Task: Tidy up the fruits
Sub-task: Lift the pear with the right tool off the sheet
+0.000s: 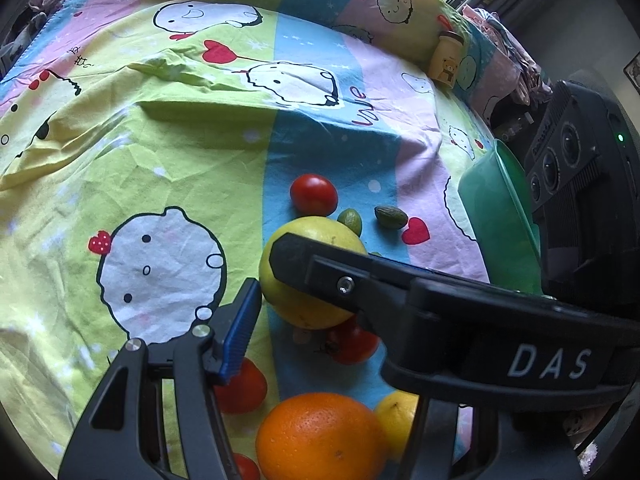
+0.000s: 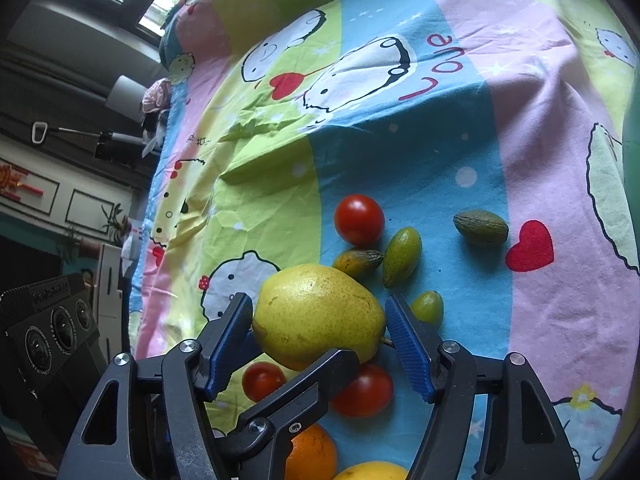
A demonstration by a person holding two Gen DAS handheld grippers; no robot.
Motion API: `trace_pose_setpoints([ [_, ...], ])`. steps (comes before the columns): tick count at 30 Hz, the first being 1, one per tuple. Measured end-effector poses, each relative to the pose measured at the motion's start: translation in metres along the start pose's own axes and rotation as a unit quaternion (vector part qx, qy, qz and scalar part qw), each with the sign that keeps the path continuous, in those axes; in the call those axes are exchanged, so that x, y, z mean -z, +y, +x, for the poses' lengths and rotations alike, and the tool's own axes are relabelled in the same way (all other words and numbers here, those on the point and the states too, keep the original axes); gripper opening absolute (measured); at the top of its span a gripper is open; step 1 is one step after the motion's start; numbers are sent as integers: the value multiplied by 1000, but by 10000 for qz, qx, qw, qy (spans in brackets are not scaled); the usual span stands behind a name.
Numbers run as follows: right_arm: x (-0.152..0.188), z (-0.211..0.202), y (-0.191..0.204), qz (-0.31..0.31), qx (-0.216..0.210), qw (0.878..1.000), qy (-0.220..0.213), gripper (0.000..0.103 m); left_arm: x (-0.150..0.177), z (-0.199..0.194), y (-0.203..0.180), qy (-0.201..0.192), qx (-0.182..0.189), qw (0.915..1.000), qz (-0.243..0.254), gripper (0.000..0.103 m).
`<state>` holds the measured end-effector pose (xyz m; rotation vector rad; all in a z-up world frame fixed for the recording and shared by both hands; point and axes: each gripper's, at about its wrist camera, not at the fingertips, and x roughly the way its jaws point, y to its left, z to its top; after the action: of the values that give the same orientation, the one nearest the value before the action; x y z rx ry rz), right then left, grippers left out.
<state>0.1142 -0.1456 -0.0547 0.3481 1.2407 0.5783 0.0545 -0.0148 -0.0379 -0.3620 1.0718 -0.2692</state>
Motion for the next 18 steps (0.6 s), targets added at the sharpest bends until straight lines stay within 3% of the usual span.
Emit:
trace_pose_setpoints([
  [18,7,-29,10,-180,27,9987,-469,72,1,-20,-16,-441,101,9987,245,56],
])
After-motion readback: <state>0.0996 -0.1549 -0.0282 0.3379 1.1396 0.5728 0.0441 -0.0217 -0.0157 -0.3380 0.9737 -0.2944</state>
